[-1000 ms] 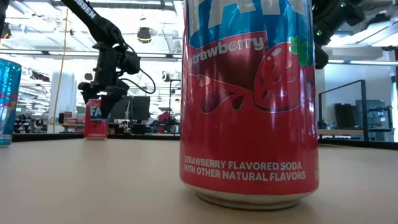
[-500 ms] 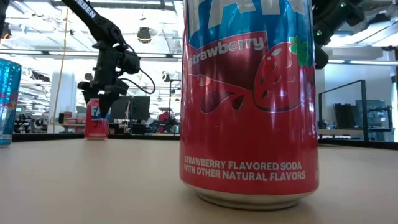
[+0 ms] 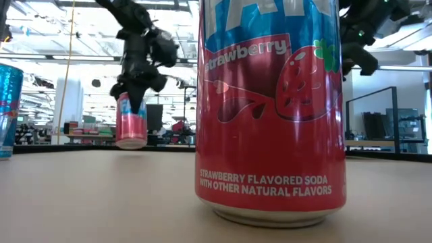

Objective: Place canned beverage on shelf
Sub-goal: Put the top orange soda can on the shelf

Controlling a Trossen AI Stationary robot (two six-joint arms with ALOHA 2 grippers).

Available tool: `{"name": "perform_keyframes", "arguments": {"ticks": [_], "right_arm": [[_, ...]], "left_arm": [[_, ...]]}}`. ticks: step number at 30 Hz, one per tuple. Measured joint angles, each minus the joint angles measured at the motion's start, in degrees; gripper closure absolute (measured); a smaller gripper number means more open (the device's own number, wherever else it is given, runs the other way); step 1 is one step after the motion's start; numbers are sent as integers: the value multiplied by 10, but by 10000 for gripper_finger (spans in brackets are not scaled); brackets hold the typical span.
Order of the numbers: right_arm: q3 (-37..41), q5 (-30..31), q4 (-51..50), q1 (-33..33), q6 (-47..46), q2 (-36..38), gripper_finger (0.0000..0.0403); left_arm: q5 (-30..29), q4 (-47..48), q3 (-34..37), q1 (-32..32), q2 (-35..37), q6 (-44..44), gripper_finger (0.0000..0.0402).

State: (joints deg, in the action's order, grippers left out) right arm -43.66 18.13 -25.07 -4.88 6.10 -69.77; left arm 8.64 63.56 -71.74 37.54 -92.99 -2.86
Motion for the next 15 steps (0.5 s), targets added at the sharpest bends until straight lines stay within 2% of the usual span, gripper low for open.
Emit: {"name": "perform_keyframes", "arguments": {"ticks": [7,11,15], "right_arm": [[1,63,-52,-17,-36,17,369],[5,104,-82,-19,-66,21,373],[39,107,-74,-17,-67,35,375]], "left_arm": [[-3,-43,-73,-167,0,-49,113],[-4,-84,-151,-230,-1,-55,113],[-4,-91,-263,-271,-42,-57,113]]}}
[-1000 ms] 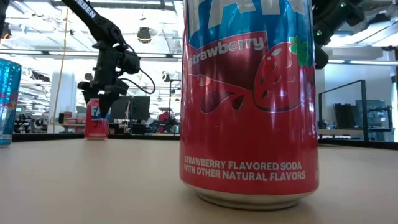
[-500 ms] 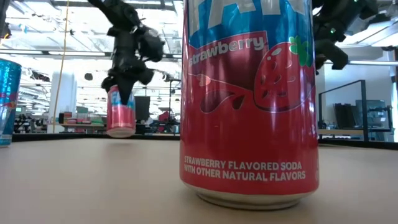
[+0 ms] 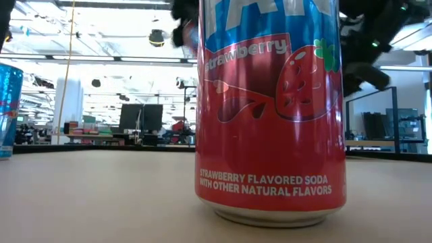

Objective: Place canned beverage on shelf
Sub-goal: Put the top orange soda can on the shelf

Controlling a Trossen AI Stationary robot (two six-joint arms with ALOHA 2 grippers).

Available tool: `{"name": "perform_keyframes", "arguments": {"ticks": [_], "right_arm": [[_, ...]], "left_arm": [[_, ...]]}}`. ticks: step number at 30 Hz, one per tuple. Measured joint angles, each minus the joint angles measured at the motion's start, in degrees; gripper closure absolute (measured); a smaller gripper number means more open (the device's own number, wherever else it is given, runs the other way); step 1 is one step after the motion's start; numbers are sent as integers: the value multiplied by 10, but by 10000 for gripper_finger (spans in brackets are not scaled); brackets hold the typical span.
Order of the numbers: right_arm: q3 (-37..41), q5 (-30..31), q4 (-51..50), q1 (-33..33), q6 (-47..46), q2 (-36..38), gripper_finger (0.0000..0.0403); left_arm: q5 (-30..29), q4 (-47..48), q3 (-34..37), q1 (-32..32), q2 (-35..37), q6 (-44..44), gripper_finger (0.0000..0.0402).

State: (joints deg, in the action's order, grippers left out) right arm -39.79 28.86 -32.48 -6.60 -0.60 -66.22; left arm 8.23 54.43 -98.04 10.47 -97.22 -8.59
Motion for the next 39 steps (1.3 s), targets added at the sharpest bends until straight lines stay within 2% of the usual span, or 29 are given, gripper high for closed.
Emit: {"name": "perform_keyframes", "arguments": {"ticks": [5,9,10,13,21,27,31,35,39], "right_arm": [[41,0,19,14,-1,45,371],[54,-1,12,24,-18,85,371],[55,-1,6,25,-24,96,372],[56,-1,2,27,-37,119,373],[56,-2,3,26,-39,134,370],[84,-21,53,29,-36,134,370],[93,-34,45,31,-10,134,370],[87,-16,52,34,7,147,369],[86,-9,109,34,42,155,369]], "left_arm": [[1,36,-184,-23,-96,52,113],[3,90,-352,-13,-193,92,113],[3,83,-373,-7,-216,96,113],[23,-10,-321,17,-212,97,113],[5,-64,-319,64,-240,127,113],[11,-55,-320,69,-244,130,113],[2,-53,-320,60,-239,131,113],[-34,-16,-319,44,-205,140,113],[-63,55,-320,27,-157,139,113]]}}
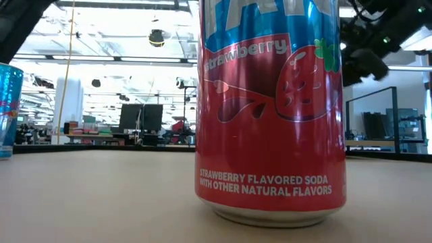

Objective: Place canned beverage on shelf
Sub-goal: Put the top orange soda can on the shelf

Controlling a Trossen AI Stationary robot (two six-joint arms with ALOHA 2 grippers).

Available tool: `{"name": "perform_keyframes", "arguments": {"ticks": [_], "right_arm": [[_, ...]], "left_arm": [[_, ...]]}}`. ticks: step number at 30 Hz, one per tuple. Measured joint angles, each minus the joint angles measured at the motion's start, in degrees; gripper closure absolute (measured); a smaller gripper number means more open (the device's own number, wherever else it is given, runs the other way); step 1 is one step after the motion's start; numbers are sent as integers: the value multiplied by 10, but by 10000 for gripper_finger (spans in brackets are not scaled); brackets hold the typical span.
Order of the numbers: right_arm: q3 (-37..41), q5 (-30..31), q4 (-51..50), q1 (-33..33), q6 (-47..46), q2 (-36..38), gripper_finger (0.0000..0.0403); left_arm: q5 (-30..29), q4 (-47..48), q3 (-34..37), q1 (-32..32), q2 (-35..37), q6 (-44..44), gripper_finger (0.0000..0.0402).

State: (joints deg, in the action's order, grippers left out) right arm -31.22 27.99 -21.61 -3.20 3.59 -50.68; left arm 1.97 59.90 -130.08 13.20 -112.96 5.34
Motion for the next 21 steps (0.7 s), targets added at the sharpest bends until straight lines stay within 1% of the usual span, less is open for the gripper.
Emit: {"name": "perform_keyframes", "arguments": {"ticks": [3,6,10,12,14,17,19,21], "right_arm": [[-1,0,55,0,23,-2,369],[-1,0,106,0,25,-12,369],[0,-4,185,0,25,-27,369],[0,-17,230,0,25,-40,369],[0,-55,262,0,26,-55,369],[0,-141,320,0,42,-85,365],[0,-214,363,-2,49,-108,358],[0,-286,401,-4,87,-132,352]], "left_arm": [[-14,65,0,-15,20,-1,113],[-21,130,0,-34,30,-17,113],[-60,187,3,-64,33,-31,113],[-76,190,21,-81,33,-32,113],[-80,186,36,-93,33,-24,113],[-88,168,64,-107,33,-10,113],[-85,155,74,-111,32,-5,113],[-88,147,82,-112,32,-4,113]]}}
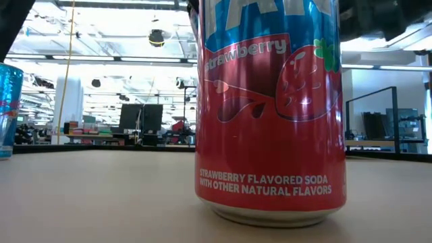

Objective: Place canned beverage on shelf
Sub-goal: Put the top orange soda can on the shelf

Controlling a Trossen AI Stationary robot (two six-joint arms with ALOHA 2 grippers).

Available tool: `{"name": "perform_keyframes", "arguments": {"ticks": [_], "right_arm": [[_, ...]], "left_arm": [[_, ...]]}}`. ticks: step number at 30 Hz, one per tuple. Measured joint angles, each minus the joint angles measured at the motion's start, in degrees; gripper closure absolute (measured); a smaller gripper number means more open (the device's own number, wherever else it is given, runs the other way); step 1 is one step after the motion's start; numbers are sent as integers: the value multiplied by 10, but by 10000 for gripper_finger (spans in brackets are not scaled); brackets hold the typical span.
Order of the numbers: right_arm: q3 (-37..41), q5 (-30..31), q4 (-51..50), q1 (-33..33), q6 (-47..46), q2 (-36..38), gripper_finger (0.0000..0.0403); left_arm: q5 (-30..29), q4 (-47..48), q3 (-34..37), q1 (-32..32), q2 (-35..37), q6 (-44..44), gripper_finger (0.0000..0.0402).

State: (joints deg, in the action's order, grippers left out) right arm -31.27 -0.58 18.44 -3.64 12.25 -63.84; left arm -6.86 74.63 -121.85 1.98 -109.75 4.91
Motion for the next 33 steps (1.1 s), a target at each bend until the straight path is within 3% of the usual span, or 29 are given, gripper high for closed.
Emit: {"name": "perform_keyframes", "arguments": {"ticks": [2,11,16,24,29,33], "right_arm": [[0,-29,29,-1,30,-21,350],[0,-21,149,18,43,-87,349],[0,-13,176,24,-59,-101,349],[0,-8,204,30,-77,-100,347],[0,-8,207,23,-66,-100,323],[0,-8,206,24,-64,-100,278]], "left_arm": [[-1,-4,4,0,0,0,113],[0,0,4,-1,0,-13,113],[0,6,4,-1,0,-16,113],[0,9,4,-1,0,-17,113],[1,10,4,-1,0,-21,101],[4,9,4,-1,0,-21,101]]}}
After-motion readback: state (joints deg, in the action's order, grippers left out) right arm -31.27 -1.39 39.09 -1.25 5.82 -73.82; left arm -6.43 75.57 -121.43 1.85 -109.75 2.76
